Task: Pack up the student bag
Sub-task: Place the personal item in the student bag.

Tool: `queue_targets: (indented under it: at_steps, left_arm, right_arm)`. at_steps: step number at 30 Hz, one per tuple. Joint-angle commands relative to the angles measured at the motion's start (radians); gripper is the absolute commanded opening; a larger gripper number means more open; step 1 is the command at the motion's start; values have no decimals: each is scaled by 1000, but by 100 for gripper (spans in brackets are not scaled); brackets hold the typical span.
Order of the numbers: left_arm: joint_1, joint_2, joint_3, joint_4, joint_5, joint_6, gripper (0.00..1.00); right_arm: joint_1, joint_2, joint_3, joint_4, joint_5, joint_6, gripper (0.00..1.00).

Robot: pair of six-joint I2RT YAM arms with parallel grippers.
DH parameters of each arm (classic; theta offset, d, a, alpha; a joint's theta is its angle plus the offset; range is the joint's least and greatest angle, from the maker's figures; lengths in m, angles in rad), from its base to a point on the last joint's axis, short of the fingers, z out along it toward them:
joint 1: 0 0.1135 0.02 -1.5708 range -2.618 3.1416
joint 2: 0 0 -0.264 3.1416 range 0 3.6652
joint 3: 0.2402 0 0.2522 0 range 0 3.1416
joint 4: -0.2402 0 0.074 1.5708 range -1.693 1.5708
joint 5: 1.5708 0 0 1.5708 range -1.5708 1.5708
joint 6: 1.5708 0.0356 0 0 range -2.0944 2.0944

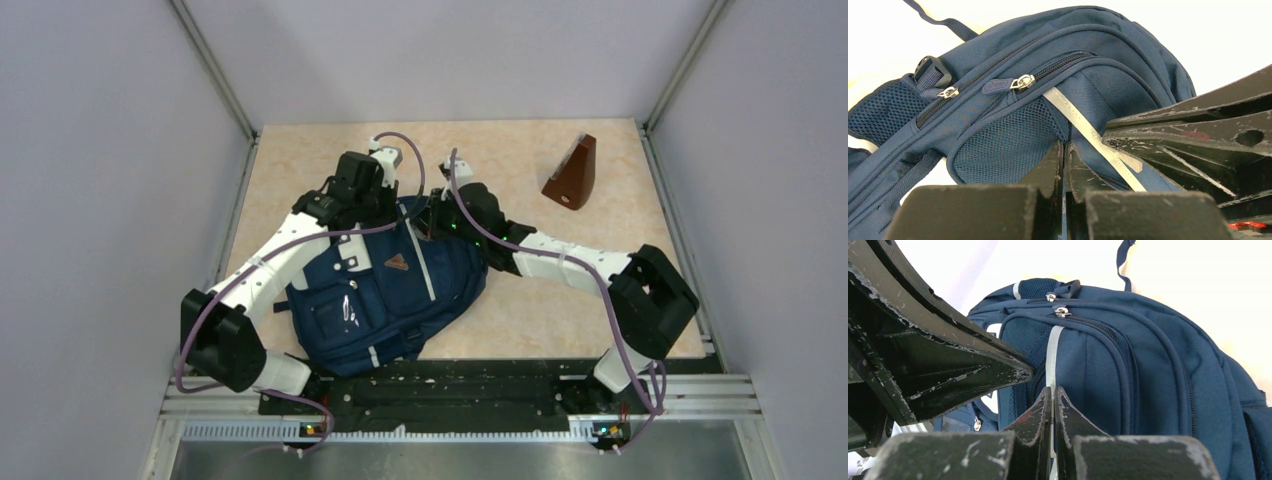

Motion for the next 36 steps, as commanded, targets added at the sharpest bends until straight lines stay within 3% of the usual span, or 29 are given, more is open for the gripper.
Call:
queue_targets:
  at_steps: [1,11,25,36]
  left_arm:
    - [9,-57,15,52,0,4,0]
    - [8,-63,16,53,0,5,0]
    - [9,-72,15,53,-9,6,0]
    - [9,-73,16,54,-16,9,0]
  right_arm:
    - [28,30,64,72,7,17,0]
    - [86,45,98,43,96,-9,0]
    - [89,101,-17,114,301,68,0]
    - [134,174,-7,193,195,120,0]
